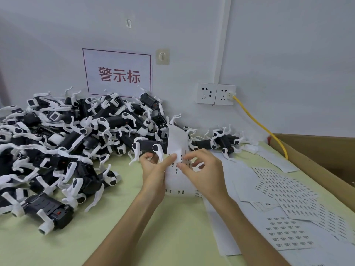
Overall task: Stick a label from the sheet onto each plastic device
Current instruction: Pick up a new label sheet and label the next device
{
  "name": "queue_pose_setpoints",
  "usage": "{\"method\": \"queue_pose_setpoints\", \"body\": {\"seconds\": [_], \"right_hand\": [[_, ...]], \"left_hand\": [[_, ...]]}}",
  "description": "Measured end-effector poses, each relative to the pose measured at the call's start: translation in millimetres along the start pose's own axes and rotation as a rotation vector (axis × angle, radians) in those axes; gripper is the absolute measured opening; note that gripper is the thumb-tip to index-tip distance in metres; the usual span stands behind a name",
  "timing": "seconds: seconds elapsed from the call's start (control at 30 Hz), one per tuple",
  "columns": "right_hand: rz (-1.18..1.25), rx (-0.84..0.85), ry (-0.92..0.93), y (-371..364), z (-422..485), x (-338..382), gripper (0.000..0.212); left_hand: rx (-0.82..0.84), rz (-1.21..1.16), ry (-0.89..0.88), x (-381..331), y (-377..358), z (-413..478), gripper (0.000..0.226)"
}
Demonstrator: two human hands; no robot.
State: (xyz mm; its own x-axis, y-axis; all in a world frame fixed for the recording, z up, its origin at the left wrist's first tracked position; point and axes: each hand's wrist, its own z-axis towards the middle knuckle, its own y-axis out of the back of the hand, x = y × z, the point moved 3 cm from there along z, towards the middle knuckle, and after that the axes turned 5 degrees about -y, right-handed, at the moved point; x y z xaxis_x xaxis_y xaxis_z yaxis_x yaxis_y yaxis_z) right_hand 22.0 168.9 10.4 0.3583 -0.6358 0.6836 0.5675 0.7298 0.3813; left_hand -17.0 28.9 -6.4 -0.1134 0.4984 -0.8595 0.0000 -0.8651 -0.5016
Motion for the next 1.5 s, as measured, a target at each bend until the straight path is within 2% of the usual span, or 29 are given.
{"method": "queue_pose_setpoints", "body": {"seconds": [0.47,0.93,1.07,1.23,1.4,1.5], "right_hand": [[0.036,-0.073,0.007,-5,-6,6,0.010],[0.104,-0.079,-0.118,7,0,0,0.021],[0.153,-0.109,-0.145,10,0,-1,0.022],[0.187,-0.025,-0.180,3,-2,-1,0.023],[0.167,-0.017,-0.177,0,-2,-3,0.019],[0.165,-0.018,-0.160,1,-3,-3,0.019]], "left_hand": [[-0.021,0.078,-0.088,4,-3,-3,0.054],[-0.044,0.074,-0.077,5,-2,-1,0.052],[-0.103,0.073,-0.075,4,2,3,0.056],[-0.216,0.007,-0.083,-3,12,9,0.062],[-0.393,-0.092,-0.175,-17,24,12,0.055],[-0.327,-0.107,-0.225,-23,22,12,0.050]]}}
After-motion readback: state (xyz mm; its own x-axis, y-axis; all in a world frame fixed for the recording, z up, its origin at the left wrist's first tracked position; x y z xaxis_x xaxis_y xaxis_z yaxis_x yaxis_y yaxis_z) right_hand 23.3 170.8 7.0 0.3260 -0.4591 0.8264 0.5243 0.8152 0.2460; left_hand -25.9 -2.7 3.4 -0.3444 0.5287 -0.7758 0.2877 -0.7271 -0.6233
